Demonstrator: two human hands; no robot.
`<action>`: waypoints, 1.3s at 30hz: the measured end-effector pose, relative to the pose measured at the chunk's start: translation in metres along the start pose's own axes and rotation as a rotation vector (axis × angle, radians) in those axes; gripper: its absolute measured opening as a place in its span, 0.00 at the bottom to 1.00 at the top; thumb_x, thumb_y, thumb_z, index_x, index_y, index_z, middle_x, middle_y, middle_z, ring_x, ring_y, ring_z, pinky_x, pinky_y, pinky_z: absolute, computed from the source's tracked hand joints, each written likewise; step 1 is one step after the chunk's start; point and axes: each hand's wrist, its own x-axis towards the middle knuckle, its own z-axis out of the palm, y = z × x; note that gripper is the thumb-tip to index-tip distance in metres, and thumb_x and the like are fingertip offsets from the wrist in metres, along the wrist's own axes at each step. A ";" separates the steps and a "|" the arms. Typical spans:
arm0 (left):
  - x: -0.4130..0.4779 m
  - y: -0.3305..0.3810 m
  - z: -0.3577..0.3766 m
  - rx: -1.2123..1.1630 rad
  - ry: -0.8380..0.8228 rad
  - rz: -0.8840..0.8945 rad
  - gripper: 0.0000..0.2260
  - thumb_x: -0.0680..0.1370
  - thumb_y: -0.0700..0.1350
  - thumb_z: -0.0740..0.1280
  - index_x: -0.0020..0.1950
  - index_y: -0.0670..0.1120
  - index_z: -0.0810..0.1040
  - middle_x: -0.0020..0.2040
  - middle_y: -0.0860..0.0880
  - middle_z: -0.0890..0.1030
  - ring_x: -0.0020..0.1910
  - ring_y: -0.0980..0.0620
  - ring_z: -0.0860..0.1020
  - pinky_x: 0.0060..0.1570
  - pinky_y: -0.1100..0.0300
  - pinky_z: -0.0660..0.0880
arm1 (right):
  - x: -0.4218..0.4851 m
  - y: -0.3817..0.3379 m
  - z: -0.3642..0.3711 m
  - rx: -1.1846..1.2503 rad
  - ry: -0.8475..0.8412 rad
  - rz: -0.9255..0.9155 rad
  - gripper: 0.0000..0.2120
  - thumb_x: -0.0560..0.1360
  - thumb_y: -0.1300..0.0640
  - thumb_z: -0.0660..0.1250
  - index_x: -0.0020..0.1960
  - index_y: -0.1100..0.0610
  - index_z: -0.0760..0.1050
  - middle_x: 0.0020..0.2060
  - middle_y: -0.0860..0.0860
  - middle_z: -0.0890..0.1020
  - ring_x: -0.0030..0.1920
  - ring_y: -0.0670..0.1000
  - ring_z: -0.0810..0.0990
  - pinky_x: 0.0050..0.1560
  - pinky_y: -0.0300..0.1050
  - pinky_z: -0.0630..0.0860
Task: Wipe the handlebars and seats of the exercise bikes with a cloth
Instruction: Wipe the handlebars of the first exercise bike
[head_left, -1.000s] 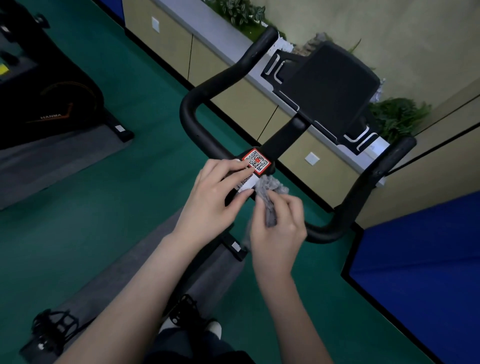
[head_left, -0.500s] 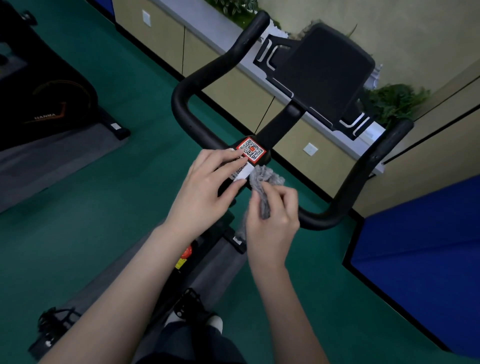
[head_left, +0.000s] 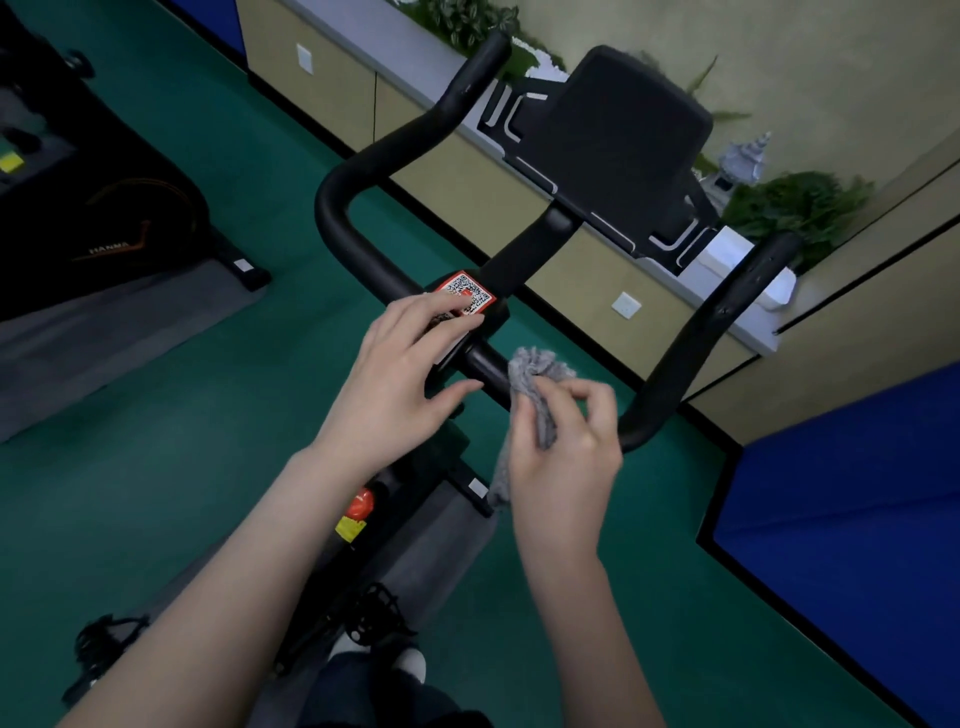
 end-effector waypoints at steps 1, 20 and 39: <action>0.000 0.000 0.001 0.004 0.000 -0.002 0.25 0.70 0.48 0.75 0.65 0.43 0.75 0.66 0.47 0.73 0.65 0.45 0.69 0.65 0.48 0.66 | 0.004 0.004 -0.006 -0.009 -0.013 0.011 0.08 0.70 0.67 0.73 0.49 0.65 0.82 0.45 0.59 0.78 0.43 0.41 0.70 0.50 0.26 0.65; -0.003 -0.002 0.004 -0.018 0.040 0.006 0.26 0.70 0.51 0.75 0.64 0.44 0.76 0.64 0.48 0.75 0.65 0.47 0.69 0.64 0.52 0.64 | 0.089 0.028 -0.002 -0.113 -0.723 0.217 0.03 0.76 0.54 0.68 0.46 0.51 0.80 0.41 0.48 0.80 0.46 0.49 0.79 0.45 0.38 0.72; 0.035 -0.020 -0.011 -0.062 -0.276 0.302 0.19 0.70 0.45 0.76 0.58 0.42 0.80 0.61 0.50 0.78 0.67 0.50 0.70 0.67 0.60 0.60 | 0.017 -0.013 0.017 -0.103 0.004 0.129 0.05 0.75 0.66 0.68 0.50 0.63 0.79 0.44 0.54 0.84 0.43 0.54 0.82 0.45 0.40 0.72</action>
